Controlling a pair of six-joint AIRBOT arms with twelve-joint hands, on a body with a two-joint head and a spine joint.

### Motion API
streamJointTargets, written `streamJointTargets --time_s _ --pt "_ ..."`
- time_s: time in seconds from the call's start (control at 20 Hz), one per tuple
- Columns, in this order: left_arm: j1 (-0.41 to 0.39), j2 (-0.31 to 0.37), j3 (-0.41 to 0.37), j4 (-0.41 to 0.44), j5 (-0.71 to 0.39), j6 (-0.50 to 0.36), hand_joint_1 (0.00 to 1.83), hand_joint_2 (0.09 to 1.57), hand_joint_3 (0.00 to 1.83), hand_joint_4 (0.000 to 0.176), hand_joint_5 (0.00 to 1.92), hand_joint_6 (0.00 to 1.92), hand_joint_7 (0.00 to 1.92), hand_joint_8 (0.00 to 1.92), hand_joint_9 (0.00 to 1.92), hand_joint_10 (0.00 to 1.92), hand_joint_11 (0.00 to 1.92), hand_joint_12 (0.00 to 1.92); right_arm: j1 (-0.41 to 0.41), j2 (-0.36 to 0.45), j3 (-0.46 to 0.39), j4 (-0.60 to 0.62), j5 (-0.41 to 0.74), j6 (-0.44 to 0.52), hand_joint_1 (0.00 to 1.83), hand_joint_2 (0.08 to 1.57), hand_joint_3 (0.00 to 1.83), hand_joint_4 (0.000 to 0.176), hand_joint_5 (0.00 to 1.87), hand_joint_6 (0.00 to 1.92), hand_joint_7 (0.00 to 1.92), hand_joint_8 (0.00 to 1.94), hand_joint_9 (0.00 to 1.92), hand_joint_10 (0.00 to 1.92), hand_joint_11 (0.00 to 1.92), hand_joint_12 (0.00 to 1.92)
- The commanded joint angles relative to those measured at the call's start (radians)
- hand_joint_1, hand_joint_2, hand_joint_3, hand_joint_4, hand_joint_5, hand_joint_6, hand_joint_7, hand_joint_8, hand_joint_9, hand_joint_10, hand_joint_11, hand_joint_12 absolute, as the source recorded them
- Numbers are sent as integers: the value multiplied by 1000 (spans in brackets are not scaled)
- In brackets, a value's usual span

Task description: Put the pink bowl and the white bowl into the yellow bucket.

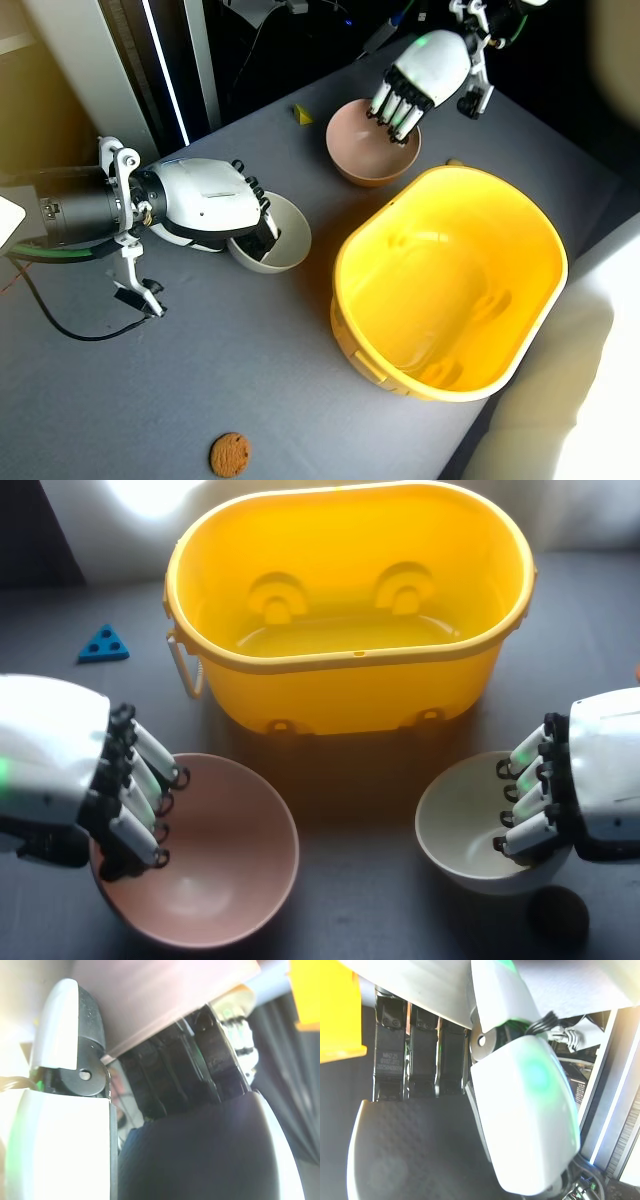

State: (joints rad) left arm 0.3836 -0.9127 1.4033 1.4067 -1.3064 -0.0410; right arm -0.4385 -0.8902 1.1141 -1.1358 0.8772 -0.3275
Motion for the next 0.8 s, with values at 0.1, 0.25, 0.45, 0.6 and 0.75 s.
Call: streamJointTargets --time_s 0.1,0.25,0.45,0.6,0.75 --pt "-43 31 9 -95 -114 -45 1386 1078 0 0 959 995 1080 792 1001 1015 750 984 24 18 2 65 119 5 1379 1108 0 0 814 1179 1002 884 1033 1010 834 940" --pt "-65 39 23 -109 -136 -84 1387 1074 0 0 979 969 1083 796 1009 988 773 953 43 27 2 65 134 4 1382 1098 1 0 819 1151 1036 850 1060 956 890 909" --pt "-84 53 29 -109 -147 -116 1385 1087 0 0 899 1094 1086 791 1008 979 796 890 70 35 3 62 164 -29 1379 1107 1 0 813 1188 1005 877 1036 995 883 914" --pt "-124 61 42 -143 -174 -167 1387 1081 0 0 907 1052 1107 808 1010 955 828 858 84 39 2 62 170 -87 1377 1118 0 0 783 1201 967 947 1037 1013 864 908" --pt "-159 60 72 -177 -194 -217 1384 1090 1 0 887 1092 1096 806 985 1004 824 862 93 44 2 61 187 -158 1377 1117 0 0 775 1215 977 926 1045 997 866 908"
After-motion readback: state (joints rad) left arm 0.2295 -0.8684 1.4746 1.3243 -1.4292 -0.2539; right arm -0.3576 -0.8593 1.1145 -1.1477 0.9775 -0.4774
